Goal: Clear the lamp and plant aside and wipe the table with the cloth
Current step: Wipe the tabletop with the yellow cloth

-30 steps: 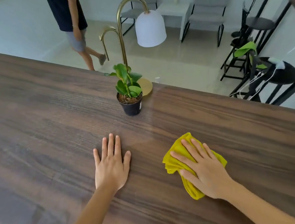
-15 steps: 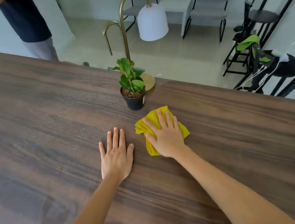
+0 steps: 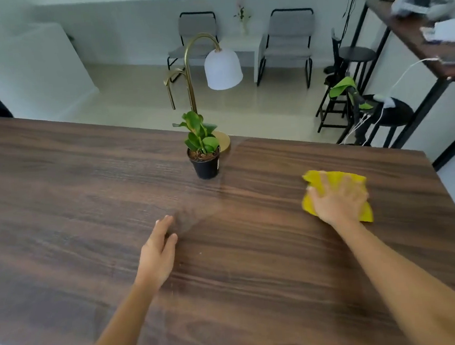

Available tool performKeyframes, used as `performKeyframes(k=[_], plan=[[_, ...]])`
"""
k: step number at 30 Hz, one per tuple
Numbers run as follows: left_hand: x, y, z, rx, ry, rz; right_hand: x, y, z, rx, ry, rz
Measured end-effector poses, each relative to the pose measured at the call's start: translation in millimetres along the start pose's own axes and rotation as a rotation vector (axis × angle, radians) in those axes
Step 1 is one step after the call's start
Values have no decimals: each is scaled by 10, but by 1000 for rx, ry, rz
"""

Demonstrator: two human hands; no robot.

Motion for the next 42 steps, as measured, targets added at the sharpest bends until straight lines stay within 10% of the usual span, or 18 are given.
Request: performKeyframes(k=[5, 9, 14, 19, 25, 31, 37, 42], plan=[[-283, -357, -462, 79, 487, 88, 735, -1537, -1451, -598, -66, 20], [-256, -490, -641, 87, 639, 80, 773, -2609, -851, -880, -111, 15], [-215, -474, -580, 108, 642, 76, 367, -1913, 450, -423, -135, 68], [-242, -438, -588, 114, 565, 5, 269, -865, -301, 50, 11, 8], [-784, -574, -885, 35, 547, 90, 1085, -1956, -2555, -600, -46, -54], [-866, -795, -1089, -42, 626, 127, 1051, -3430, -1532, -1013, -118, 32], [-857, -769, -1088, -37, 624, 131, 546, -2160, -152, -312, -145, 83], [-870, -782, -1100, -37, 619, 117, 791, -1676, -1497, -164, -48, -45]])
Point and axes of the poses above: each hand's wrist, its own y-axis towards the middle knuckle, its own x-axis out of the palm, z = x × y, the point moved 9 cm from there along y, towards the middle knuckle, and after that the axes turned 1 degree about -x, right-handed, at the moved point
